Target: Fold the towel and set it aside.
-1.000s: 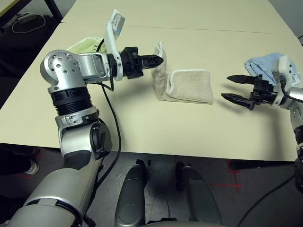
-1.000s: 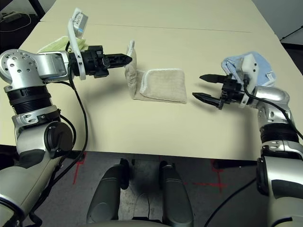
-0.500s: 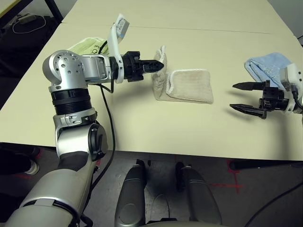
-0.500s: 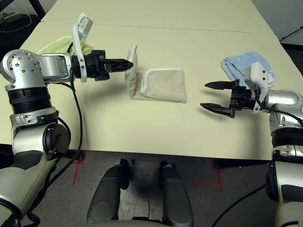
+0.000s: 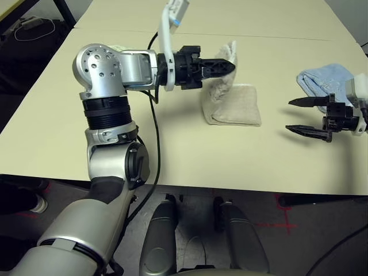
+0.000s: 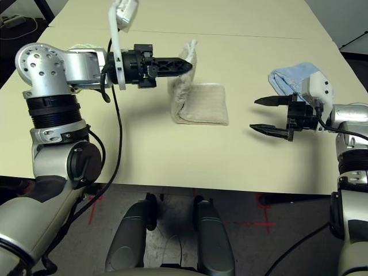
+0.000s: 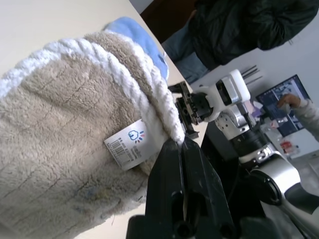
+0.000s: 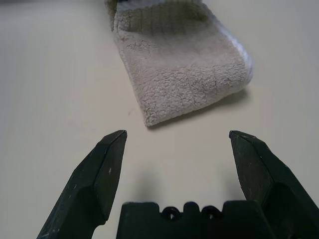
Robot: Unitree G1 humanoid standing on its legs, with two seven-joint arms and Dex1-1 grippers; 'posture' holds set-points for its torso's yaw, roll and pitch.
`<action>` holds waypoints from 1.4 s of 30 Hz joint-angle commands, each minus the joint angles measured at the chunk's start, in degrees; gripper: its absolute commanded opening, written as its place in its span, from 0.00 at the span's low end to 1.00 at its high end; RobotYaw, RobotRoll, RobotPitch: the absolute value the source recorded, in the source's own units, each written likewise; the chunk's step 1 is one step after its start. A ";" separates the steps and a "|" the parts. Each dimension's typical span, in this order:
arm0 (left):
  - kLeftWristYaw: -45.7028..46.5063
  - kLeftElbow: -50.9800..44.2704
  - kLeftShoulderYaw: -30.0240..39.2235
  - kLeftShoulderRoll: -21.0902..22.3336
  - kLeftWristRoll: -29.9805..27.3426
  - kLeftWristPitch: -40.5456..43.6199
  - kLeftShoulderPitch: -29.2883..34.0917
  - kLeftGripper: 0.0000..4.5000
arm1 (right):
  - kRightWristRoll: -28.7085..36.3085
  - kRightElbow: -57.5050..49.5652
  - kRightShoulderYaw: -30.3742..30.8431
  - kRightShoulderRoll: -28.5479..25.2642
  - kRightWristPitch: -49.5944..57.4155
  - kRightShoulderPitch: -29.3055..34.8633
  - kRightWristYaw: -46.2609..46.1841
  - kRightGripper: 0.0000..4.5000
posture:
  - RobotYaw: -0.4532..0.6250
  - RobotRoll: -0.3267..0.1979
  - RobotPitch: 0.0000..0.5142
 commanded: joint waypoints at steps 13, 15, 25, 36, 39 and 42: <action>0.70 4.17 -11.84 -4.94 6.74 -12.33 2.25 0.00 | -0.21 -6.07 0.73 1.25 4.08 1.77 -3.53 1.00 | 0.46 0.62 0.45; 0.75 5.05 -12.10 -6.19 6.98 -13.31 1.19 0.00 | -0.32 -5.28 0.69 1.08 3.88 1.43 -3.51 1.00 | 0.46 0.62 0.44; -0.50 8.85 -18.00 -9.69 10.77 -18.34 -0.07 0.00 | -0.77 1.81 0.04 0.03 -0.18 0.37 -2.04 1.00 | 0.46 0.62 0.42; -2.61 14.46 -23.71 -12.03 16.27 -25.09 1.09 0.00 | -1.25 7.96 -0.19 -0.62 -4.77 -0.69 -1.11 1.00 | 0.45 0.62 0.41; -2.25 15.79 -24.34 -12.87 17.76 -26.42 1.65 0.00 | -1.28 8.32 -0.27 -0.75 -5.22 -0.59 -1.11 1.00 | 0.45 0.62 0.41; -1.23 17.40 -24.62 -14.18 19.39 -28.30 2.24 0.00 | -1.42 8.56 -0.28 -0.77 -5.55 -0.49 -1.27 1.00 | 0.45 0.62 0.41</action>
